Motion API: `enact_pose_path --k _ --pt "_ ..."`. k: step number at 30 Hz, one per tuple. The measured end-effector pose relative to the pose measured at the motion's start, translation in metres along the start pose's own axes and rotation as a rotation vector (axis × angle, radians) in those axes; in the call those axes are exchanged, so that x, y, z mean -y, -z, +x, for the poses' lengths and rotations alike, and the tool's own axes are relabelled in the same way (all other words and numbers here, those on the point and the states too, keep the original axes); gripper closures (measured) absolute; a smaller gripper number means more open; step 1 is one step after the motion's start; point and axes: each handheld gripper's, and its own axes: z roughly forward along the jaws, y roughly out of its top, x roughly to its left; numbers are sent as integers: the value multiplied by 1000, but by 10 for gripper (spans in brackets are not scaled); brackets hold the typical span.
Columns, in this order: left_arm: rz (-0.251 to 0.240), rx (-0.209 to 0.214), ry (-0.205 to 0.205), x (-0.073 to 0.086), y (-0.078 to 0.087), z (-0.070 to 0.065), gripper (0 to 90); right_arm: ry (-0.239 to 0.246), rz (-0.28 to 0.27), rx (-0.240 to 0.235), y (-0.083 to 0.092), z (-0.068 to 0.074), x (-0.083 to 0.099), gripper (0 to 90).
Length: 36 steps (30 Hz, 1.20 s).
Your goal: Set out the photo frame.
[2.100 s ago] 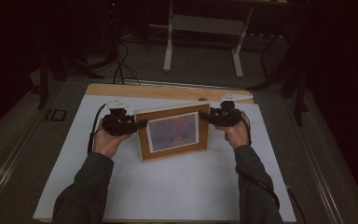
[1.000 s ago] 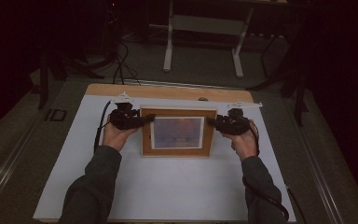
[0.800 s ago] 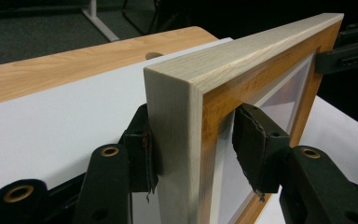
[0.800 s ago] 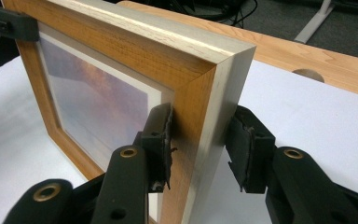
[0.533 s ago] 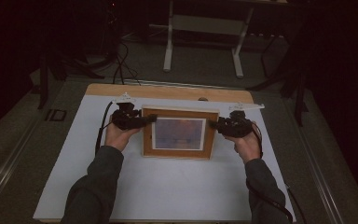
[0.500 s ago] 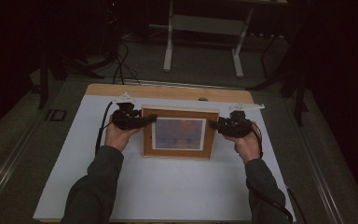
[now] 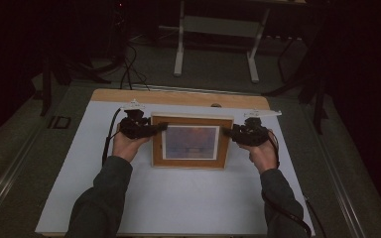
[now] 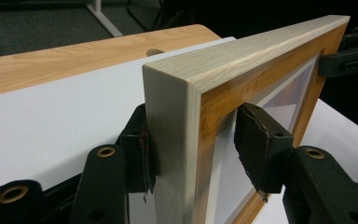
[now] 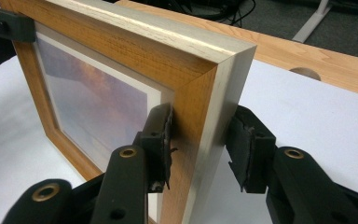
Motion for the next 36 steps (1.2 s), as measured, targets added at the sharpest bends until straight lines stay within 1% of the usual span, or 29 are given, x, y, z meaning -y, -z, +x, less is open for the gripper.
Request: enact_pose_path --k 6,7,10,14,19,23,26,30,36 --pt "0 6 1 0 0 1 515 4 2 3 0 1 0 607" --pt "4 7 6 0 0 1 513 7 3 4 0 1 0 604" --pt "20 -6 7 1 0 1 468 21 15 18 0 2 0 567" --pt "11 -9 18 3 2 3 435 15 20 19 0 0 2 531" --pt "1 -2 20 3 6 2 420 9 21 18 1 -2 4 506" --pt "4 -14 21 4 10 -1 418 10 26 22 3 -2 4 497" --pt "5 -34 22 5 15 -2 415 14 24 23 7 -3 4 497" --pt "3 -67 17 6 25 0 415 8 28 19 12 -3 5 491" --pt "2 -87 8 10 40 0 414 19 37 14 17 -2 7 489"
